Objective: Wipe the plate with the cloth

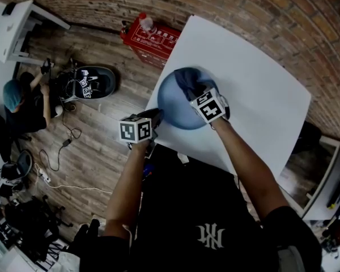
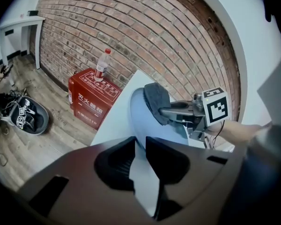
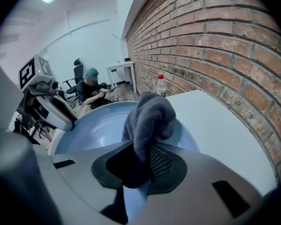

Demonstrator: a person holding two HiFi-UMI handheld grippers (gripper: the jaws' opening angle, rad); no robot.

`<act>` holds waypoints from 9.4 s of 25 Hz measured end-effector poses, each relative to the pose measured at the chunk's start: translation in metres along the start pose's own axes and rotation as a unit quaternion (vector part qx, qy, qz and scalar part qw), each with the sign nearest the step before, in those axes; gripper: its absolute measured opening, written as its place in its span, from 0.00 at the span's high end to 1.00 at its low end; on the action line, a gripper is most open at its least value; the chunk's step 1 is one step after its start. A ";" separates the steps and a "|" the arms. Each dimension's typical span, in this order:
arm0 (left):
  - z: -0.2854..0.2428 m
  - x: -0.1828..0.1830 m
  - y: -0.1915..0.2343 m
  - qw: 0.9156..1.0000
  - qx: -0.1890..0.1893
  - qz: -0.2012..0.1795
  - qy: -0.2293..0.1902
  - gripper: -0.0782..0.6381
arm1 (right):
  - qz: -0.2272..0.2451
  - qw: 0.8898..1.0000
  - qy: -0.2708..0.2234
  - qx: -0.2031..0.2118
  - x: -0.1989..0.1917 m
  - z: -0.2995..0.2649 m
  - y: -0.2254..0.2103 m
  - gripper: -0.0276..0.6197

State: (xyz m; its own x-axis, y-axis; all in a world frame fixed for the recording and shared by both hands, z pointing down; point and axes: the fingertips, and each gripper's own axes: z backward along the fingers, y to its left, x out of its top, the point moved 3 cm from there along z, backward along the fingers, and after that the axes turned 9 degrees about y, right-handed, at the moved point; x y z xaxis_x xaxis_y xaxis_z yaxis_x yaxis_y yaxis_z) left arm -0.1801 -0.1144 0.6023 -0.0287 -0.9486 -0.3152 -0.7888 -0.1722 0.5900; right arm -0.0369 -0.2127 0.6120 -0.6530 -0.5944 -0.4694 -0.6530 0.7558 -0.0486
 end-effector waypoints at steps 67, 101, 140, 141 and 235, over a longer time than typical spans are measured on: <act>-0.003 -0.004 -0.001 1.000 -0.003 0.012 -0.004 0.79 | 0.067 0.996 0.037 -0.049 -0.018 0.017 -0.001 0.83; -0.006 -0.006 -0.006 0.999 0.005 0.042 -0.019 0.80 | 0.106 0.988 0.047 0.105 -0.016 0.013 0.121 0.83; -0.005 -0.007 -0.005 0.999 -0.009 0.038 -0.031 0.80 | 0.074 0.990 0.097 -0.077 -0.050 0.034 -0.031 0.83; -0.005 -0.007 -0.005 0.999 -0.009 0.039 -0.031 0.80 | 0.073 0.990 0.096 -0.079 -0.050 0.034 -0.032 0.83; 0.002 -0.007 -0.008 1.000 0.010 0.015 -0.015 0.80 | 0.214 0.975 0.000 -0.067 0.010 0.084 -0.006 0.83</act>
State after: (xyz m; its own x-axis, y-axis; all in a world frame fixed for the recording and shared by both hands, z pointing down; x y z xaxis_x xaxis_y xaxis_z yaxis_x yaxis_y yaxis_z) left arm -0.1748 -0.1064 0.5984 -0.0705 -0.9450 -0.3193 -0.7996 -0.1378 0.5846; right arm -0.0071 -0.1996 0.5335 -0.8765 -0.2324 -0.4217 -0.3650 0.8919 0.2671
